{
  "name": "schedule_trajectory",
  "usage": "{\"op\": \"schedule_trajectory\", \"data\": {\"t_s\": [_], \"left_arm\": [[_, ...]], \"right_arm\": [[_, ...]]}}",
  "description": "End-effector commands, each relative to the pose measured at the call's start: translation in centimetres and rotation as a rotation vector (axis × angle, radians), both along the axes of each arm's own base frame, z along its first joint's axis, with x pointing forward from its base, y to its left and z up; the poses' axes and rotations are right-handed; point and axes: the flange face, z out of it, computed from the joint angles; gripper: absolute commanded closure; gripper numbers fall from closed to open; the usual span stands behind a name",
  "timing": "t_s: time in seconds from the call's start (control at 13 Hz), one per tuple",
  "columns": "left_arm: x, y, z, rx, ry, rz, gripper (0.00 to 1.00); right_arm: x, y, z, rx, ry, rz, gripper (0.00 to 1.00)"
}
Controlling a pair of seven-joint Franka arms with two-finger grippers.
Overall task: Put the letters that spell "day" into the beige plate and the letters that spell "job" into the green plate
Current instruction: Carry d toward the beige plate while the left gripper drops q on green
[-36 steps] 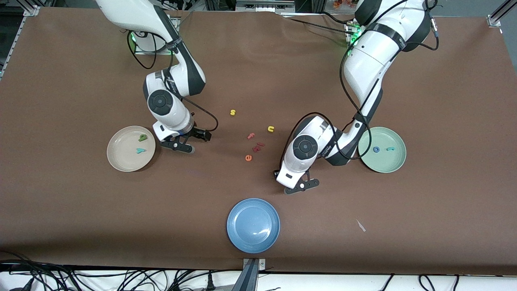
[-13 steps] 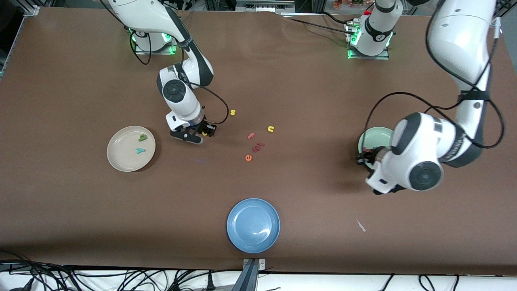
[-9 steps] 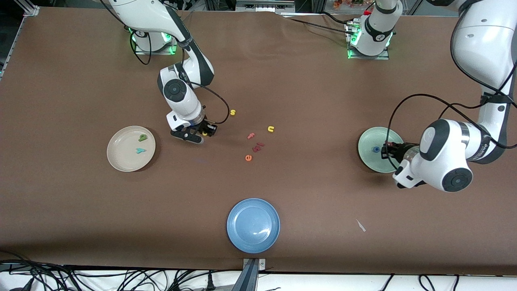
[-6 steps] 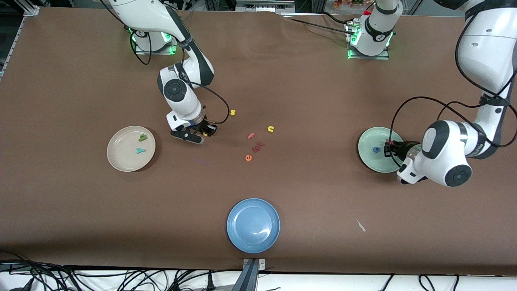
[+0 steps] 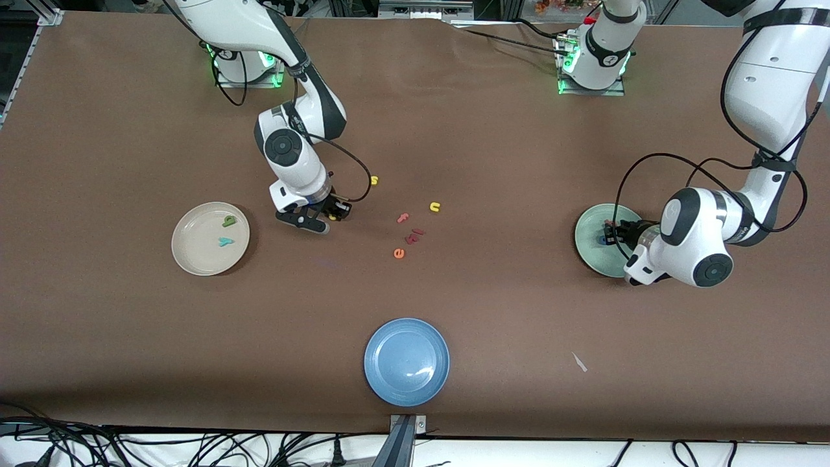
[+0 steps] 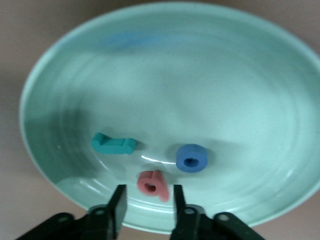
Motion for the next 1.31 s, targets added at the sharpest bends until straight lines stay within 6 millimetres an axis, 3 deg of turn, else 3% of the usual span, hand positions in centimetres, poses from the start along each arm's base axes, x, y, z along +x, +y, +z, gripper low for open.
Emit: {"op": "schedule_trajectory", "data": {"t_s": [0.0, 0.31, 0.54, 0.69, 0.93, 1.0, 1.08, 1.16, 1.23], "left_arm": [[1.2, 0.9, 7.4, 0.039, -0.083, -0.015, 0.00], [5.6, 1.4, 20.1, 0.062, -0.286, 0.012, 0.00], [6.3, 1.1, 30.1, 0.072, -0.426, 0.020, 0.00], [6.6, 0.9, 33.7, 0.070, -0.493, 0.022, 0.00], [7.3, 0.1, 37.0, 0.059, -0.569, 0.008, 0.02], [7.4, 0.3, 39.5, 0.057, -0.614, 0.009, 0.00], [6.9, 0.1, 39.6, 0.059, -0.583, 0.003, 0.00], [6.6, -0.1, 39.5, 0.060, -0.552, -0.008, 0.00], [6.7, -0.6, 39.6, 0.051, -0.556, -0.015, 0.00]], "right_arm": [[3.5, -2.3, 4.0, -0.035, 0.072, 0.038, 0.87], [5.5, -10.9, 6.5, -0.058, 0.142, 0.240, 0.87], [5.8, -15.7, 6.7, -0.057, 0.147, 0.332, 0.87], [5.9, -18.0, 6.6, -0.056, 0.126, 0.388, 0.87], [6.2, -21.0, 5.6, -0.075, 0.092, 0.460, 0.86], [6.4, -22.0, 5.1, -0.080, 0.081, 0.495, 0.85], [6.6, -23.2, 4.8, -0.080, 0.082, 0.501, 0.74], [6.8, -23.5, 4.7, -0.078, 0.084, 0.486, 0.08], [7.1, -23.2, 5.1, -0.076, 0.082, 0.480, 0.00]]}}
